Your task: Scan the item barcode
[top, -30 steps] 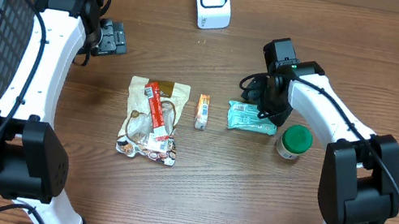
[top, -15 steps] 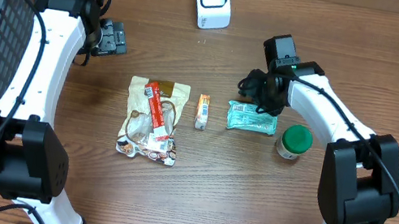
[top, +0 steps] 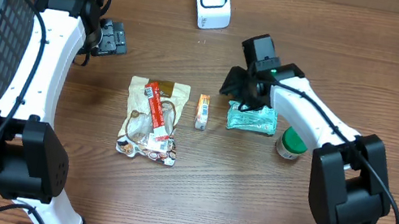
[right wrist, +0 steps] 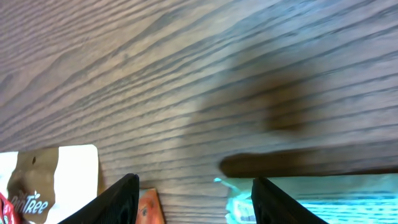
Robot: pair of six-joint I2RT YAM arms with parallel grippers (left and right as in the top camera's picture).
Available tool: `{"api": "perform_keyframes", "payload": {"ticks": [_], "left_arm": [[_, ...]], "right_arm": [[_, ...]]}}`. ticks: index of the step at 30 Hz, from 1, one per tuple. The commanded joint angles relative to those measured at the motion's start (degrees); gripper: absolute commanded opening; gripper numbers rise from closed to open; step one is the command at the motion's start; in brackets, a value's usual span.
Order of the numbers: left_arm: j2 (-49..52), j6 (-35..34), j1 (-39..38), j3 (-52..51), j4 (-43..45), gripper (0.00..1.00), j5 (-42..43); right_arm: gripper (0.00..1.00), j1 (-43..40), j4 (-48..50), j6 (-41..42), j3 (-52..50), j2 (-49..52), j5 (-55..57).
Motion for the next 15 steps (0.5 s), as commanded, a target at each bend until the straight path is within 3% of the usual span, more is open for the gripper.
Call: {"api": "perform_keyframes", "payload": {"ticks": [1,15], "left_arm": [[-1.01,1.29,-0.22,0.92,-0.13,1.00,-0.57],[-1.01,1.29,-0.22,0.92,-0.13,1.00,-0.57]], "right_arm": [[0.59,1.05,0.35,0.00,-1.09,0.07,2.51],[0.59,1.16,3.21,0.61,-1.36,0.09,8.61]]}}
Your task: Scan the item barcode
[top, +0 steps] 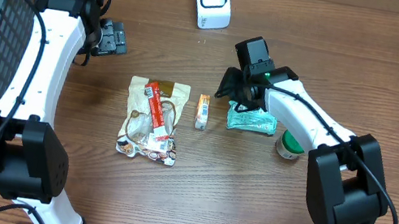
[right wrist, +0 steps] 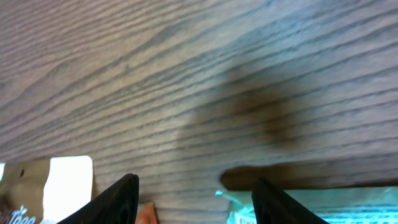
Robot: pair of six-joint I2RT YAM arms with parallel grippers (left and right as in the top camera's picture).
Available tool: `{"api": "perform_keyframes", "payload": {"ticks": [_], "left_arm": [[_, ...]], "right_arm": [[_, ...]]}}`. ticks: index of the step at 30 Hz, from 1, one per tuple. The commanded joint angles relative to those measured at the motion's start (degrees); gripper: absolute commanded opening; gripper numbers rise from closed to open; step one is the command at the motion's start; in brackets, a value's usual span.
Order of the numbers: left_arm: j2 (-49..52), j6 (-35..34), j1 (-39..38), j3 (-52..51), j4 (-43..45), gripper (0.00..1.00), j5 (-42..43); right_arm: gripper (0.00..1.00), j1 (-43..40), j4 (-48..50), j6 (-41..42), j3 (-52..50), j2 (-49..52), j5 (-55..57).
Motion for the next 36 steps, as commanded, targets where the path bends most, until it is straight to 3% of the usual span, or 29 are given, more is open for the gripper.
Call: {"api": "perform_keyframes", "payload": {"ticks": [1,9,21,36], "left_arm": [[-1.01,1.29,-0.22,0.90,-0.11,1.00,-0.57],[-1.01,1.29,-0.22,0.90,-0.11,1.00,-0.57],[-1.01,1.29,-0.22,0.90,-0.11,1.00,-0.57],[-1.01,1.29,-0.22,0.90,-0.11,0.99,-0.57]], "right_arm": [[0.59,0.00,0.42,1.29,-0.31,0.13,5.11],[0.60,0.00,0.17,3.32,-0.31,2.03,3.76],[0.59,0.00,-9.57,3.28,0.39,2.54,-2.19],[0.61,-2.62,-25.57,-0.17,12.81,0.35,-5.09]]}}
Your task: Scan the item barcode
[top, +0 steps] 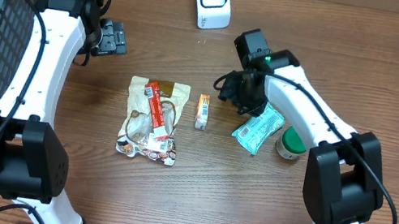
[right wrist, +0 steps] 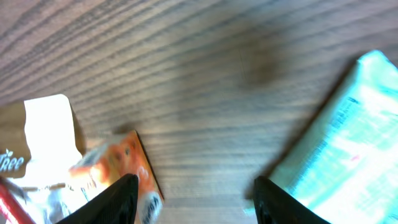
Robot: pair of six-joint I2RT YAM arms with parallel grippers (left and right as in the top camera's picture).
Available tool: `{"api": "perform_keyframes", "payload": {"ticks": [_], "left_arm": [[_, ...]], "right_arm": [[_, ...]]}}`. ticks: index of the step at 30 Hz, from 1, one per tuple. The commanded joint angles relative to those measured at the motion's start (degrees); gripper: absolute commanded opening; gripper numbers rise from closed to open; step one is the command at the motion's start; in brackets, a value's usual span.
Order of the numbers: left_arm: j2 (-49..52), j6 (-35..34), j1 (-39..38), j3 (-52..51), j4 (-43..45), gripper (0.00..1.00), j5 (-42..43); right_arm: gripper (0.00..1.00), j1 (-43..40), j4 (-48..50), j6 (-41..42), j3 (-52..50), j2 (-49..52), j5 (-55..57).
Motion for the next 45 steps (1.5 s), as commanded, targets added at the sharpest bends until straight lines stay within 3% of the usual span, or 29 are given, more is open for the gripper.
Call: {"api": "perform_keyframes", "payload": {"ticks": [1,9,17,33,45], "left_arm": [[-1.01,1.29,-0.22,0.92,-0.13,1.00,-0.57],[-1.01,1.29,-0.22,0.92,-0.13,1.00,-0.57],[-1.01,1.29,-0.22,0.92,-0.13,1.00,-0.57],[-1.01,1.29,-0.22,0.92,-0.13,1.00,-0.57],[-1.01,1.29,-0.22,0.92,-0.13,1.00,-0.57]], "right_arm": [[0.61,-2.82,-3.06,0.31,1.49,-1.95,-0.22],[0.61,-8.31,-11.67,2.12,0.85,-1.90,0.04],[0.61,-8.72,-11.34,6.23,-2.58,-1.90,6.69],[0.64,-4.28,-5.57,7.34,-6.91,-1.90,0.74],[0.65,-4.26,-4.26,8.85,-6.91,-1.90,2.62]]}}
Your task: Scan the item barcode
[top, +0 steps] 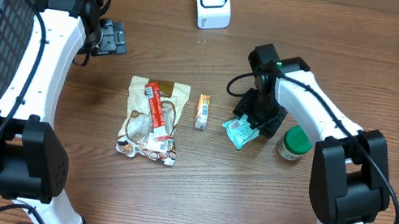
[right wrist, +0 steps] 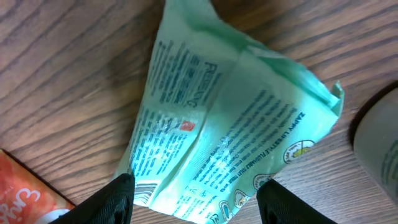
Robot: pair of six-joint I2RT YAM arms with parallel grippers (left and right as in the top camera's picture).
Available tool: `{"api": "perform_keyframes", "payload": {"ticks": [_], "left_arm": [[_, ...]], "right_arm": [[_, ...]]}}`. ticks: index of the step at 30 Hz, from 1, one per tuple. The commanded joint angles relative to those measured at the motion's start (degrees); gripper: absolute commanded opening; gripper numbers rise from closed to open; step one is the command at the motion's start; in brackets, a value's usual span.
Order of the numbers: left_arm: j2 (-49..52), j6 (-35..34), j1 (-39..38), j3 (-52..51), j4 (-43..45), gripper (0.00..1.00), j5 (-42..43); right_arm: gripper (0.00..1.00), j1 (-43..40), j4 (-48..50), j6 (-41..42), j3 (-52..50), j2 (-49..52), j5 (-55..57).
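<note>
A pale green packet (top: 239, 130) with printed text lies on the wooden table, its printed back up in the right wrist view (right wrist: 230, 118). My right gripper (top: 260, 106) is right over it, pointing down. It is open (right wrist: 196, 205), with the packet's near end between the two dark fingers (right wrist: 115, 202). The white barcode scanner (top: 213, 0) stands at the far middle of the table. My left gripper (top: 112, 36) hovers at the far left, away from everything; its jaws cannot be made out.
A brown snack pouch (top: 153, 119) and a small orange box (top: 202, 111) lie left of the packet; the box's corner shows at the wrist view's lower left (right wrist: 25, 193). A green-lidded jar (top: 291, 143) stands just right of the packet. A grey basket fills the left edge.
My right gripper has moved from the packet's upper left to directly above it. The packet now sits between the open fingers and lies a little further left. The left arm is unchanged.
The packet first lay level beside the jar with my right gripper at its upper left edge, fingers open. By 1.5 s ago it had turned to a diagonal. Now the gripper is over it, straddling its near end.
</note>
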Motion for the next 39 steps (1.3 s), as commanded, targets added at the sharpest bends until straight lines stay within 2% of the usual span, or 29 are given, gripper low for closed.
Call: {"api": "perform_keyframes", "payload": {"ticks": [1,9,13,19,23,28,32,34,39], "left_arm": [[-1.01,1.29,-0.22,0.92,-0.13,1.00,-0.57],[-1.01,1.29,-0.22,0.92,-0.13,1.00,-0.57],[-1.01,1.29,-0.22,0.92,-0.13,1.00,-0.57],[-1.01,1.29,-0.22,0.92,-0.13,1.00,-0.57],[-1.01,1.29,-0.22,0.92,-0.13,1.00,-0.57],[-1.01,1.29,-0.22,0.92,-0.13,1.00,-0.57],[-1.01,1.29,-0.22,0.92,-0.13,0.99,-0.57],[-1.01,1.29,-0.22,0.92,-0.13,1.00,-0.57],[-1.01,1.29,-0.22,0.92,-0.13,0.99,-0.57]], "right_arm": [[0.65,-1.29,0.76,0.24,-0.33,-1.79,1.07],[0.65,-4.33,-4.07,0.09,2.16,-1.88,-0.68],[0.65,-5.11,-3.50,-1.68,2.19,-1.86,-0.35],[0.64,-5.22,2.05,-8.85,2.19,-1.86,-0.07],[0.64,-5.22,4.70,-12.50,2.19,-1.86,4.31],[0.70,-5.22,5.64,-19.26,2.19,-1.86,6.27],[0.68,-5.20,4.28,-19.21,2.19,-1.86,3.98],[0.64,-5.22,2.82,-18.16,2.19,-1.86,2.64],[0.64,-4.85,-1.31,-8.70,2.03,-1.86,0.94]]}}
